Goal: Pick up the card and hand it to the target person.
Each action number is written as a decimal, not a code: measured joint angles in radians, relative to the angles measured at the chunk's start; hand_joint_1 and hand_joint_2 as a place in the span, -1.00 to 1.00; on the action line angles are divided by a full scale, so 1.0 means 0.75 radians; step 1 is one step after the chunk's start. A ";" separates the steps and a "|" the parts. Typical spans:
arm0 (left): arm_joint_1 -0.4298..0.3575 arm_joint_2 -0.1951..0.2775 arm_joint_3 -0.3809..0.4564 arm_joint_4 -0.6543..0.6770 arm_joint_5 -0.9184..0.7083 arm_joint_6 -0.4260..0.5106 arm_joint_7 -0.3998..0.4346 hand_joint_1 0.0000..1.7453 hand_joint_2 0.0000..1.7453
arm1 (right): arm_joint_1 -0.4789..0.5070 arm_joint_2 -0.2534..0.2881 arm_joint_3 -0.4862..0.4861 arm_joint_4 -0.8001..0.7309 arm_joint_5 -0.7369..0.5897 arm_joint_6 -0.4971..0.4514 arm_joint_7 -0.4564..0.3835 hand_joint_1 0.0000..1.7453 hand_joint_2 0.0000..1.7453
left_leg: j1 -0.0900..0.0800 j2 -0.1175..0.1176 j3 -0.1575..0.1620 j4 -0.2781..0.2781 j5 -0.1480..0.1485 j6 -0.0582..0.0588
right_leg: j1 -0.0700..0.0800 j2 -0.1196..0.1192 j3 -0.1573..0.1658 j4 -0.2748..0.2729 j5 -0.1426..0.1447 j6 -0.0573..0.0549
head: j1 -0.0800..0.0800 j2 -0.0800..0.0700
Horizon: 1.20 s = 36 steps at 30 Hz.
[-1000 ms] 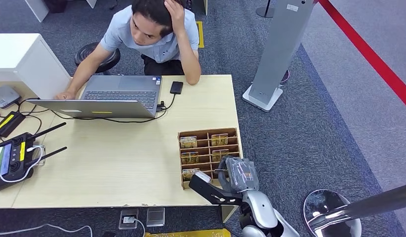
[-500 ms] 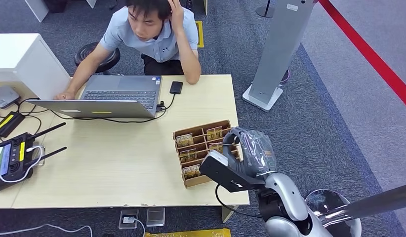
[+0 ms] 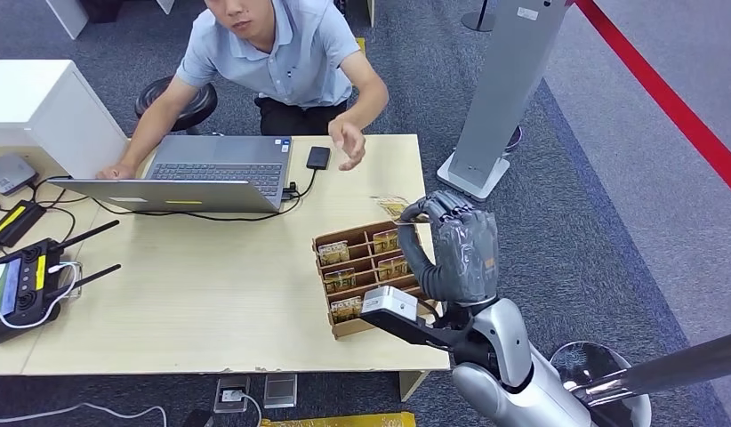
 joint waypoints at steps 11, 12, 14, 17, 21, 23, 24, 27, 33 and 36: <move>0.003 -0.005 0.000 0.000 0.006 0.014 0.003 -1.00 -1.00 | -0.042 0.038 0.028 0.195 0.029 -0.056 0.027 0.48 1.00 | 0.000 0.000 0.000 0.000 0.000 0.000 | 0.000 0.000 0.000 0.000 0.000 0.000 | -0.001 0.000; 0.004 -0.005 0.000 0.000 0.007 0.016 0.003 -1.00 -1.00 | -0.044 0.041 0.031 0.206 0.029 -0.057 0.029 0.48 1.00 | 0.000 0.000 0.000 0.000 0.000 0.000 | 0.000 0.000 0.000 0.000 0.000 0.000 | 0.000 0.000; 0.005 -0.005 0.000 0.000 0.009 0.018 0.003 -1.00 -1.00 | -0.050 0.046 0.035 0.224 0.029 -0.057 0.032 0.48 1.00 | 0.000 0.000 0.000 0.000 0.000 0.000 | 0.000 0.000 0.000 0.000 0.000 0.000 | 0.000 0.000; 0.007 -0.005 0.000 0.000 0.012 0.020 0.003 -1.00 -1.00 | -0.054 0.051 0.042 0.245 0.029 -0.056 0.033 0.48 1.00 | 0.000 0.000 0.000 0.000 0.000 0.000 | 0.000 0.000 0.000 0.000 0.000 0.000 | 0.000 0.000; 0.008 -0.006 0.000 0.000 0.015 0.020 0.000 -1.00 -1.00 | -0.059 0.059 0.051 0.267 0.029 -0.056 0.035 0.48 1.00 | 0.000 0.000 0.000 0.000 0.000 0.000 | 0.000 0.000 0.000 0.000 0.000 0.000 | -0.001 0.000; 0.009 -0.006 0.000 0.000 0.016 0.020 -0.001 -1.00 -1.00 | -0.063 0.060 0.056 0.277 0.029 -0.057 0.039 0.48 1.00 | 0.000 0.000 0.000 0.000 0.000 0.000 | 0.000 0.000 0.000 0.000 0.000 0.000 | -0.002 0.000; 0.010 -0.006 0.000 0.000 0.016 0.020 -0.001 -1.00 -1.00 | -0.065 0.061 0.058 0.282 0.029 -0.058 0.041 0.48 1.00 | 0.000 0.000 0.000 0.000 0.000 0.000 | 0.000 0.000 0.000 0.000 0.000 0.000 | -0.001 0.000; 0.011 -0.006 0.000 0.000 0.016 0.020 -0.001 -1.00 -1.00 | -0.070 0.062 0.063 0.296 0.029 -0.059 0.046 0.48 1.00 | 0.000 0.000 0.000 0.000 0.000 0.000 | 0.000 0.000 0.000 0.000 0.000 0.000 | -0.001 0.000; 0.012 -0.006 0.000 0.000 0.014 0.020 -0.003 -1.00 0.50 | -0.075 0.064 0.076 0.316 0.029 -0.060 0.050 -0.63 1.00 | 0.000 0.000 0.000 0.000 0.000 0.000 | 0.000 0.000 0.000 0.000 0.000 0.000 | -0.001 0.000; 0.012 -0.006 0.000 0.000 0.012 0.020 -0.003 -1.00 -0.50 | -0.077 0.064 0.081 0.326 0.029 -0.060 0.055 -1.00 1.00 | 0.000 0.000 0.000 0.000 0.000 0.000 | 0.000 0.000 0.000 0.000 0.000 0.000 | -0.001 0.000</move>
